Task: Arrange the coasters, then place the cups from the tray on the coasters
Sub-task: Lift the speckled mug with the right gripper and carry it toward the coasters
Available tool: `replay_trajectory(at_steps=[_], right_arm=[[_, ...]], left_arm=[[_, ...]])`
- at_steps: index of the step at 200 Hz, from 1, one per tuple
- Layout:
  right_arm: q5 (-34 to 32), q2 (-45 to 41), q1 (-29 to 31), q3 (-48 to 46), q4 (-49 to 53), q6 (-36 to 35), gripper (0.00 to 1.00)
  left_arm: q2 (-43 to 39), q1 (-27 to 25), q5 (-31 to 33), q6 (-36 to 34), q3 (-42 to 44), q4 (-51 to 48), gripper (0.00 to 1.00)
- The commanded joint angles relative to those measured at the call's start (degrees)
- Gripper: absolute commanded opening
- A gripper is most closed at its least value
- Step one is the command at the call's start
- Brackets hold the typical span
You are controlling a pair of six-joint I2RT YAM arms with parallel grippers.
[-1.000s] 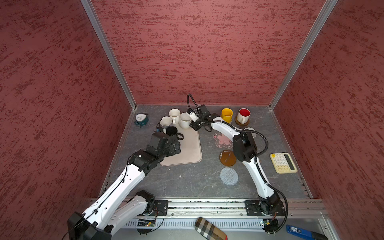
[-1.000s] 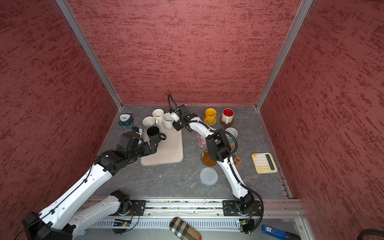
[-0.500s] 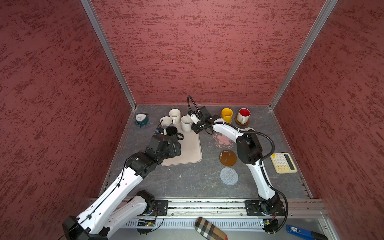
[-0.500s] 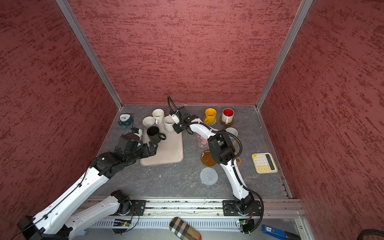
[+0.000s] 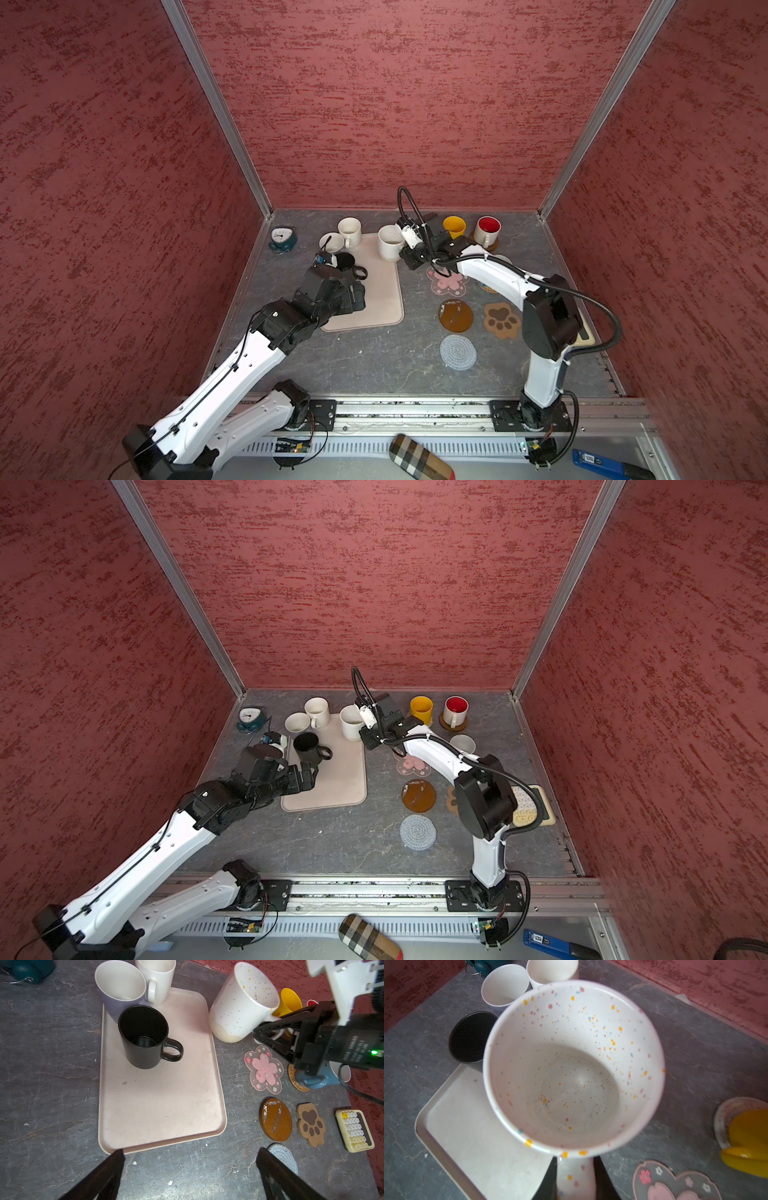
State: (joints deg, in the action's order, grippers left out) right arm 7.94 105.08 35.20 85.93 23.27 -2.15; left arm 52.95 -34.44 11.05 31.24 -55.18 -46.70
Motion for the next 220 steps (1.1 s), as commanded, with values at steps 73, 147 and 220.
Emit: replay_trajectory(at_steps=[73,147,220], right_arm=[[-11.0,-26.0,1.4,-18.8,-2.4,9.2,0.00],[-24.5,-31.6,1.4,-28.2,2.4,20.8,0.00],[-29.1,-25.7,-0.2,-32.3,-6.8,26.4,0.00]], left_arm=[[6.0,-1.5,0.8,-0.8,-2.8,3.1,1.00],[8.0,-1.7,-0.5,0.0,-0.2,7.5,1.00],[10.3,-1.7,-1.3,0.0,2.1,10.5,1.00]])
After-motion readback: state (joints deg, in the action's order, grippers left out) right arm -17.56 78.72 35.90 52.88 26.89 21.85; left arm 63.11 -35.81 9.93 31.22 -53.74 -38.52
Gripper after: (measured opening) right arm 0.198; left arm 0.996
